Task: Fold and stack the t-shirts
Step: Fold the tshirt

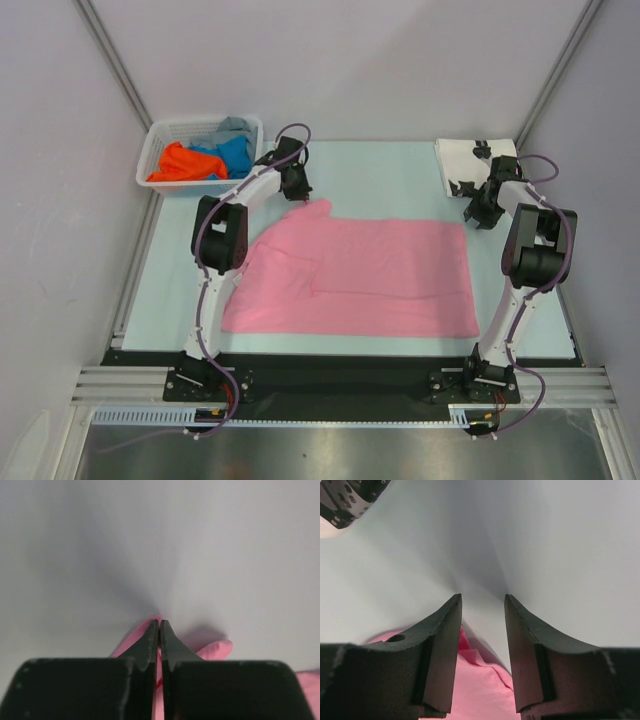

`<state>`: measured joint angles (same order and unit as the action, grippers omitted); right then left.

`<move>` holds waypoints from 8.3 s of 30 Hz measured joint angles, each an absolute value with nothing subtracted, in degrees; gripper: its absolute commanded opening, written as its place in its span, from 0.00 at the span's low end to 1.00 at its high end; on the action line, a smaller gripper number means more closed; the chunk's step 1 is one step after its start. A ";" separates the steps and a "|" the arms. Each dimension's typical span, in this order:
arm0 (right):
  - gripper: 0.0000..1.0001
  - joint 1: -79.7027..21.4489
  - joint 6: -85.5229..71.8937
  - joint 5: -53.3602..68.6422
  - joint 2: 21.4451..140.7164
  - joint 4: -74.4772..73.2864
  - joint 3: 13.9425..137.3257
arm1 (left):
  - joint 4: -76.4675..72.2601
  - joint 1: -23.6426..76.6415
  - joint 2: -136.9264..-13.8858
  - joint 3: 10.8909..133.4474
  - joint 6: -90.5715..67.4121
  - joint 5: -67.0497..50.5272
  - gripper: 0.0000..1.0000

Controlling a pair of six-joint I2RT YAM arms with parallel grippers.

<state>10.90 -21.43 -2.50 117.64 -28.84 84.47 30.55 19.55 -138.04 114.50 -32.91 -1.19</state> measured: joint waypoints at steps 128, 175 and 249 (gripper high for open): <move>0.38 1.06 -61.87 -12.91 128.05 -53.67 107.37 | 41.30 19.31 -112.49 106.54 -18.55 6.83 0.00; 0.16 4.58 -59.66 -11.60 135.50 -60.64 114.98 | 41.28 18.33 -112.49 106.37 -18.37 5.85 0.00; 0.00 2.48 -36.82 -12.23 105.16 -54.08 84.31 | 46.98 15.88 -73.56 66.32 -22.55 10.37 0.00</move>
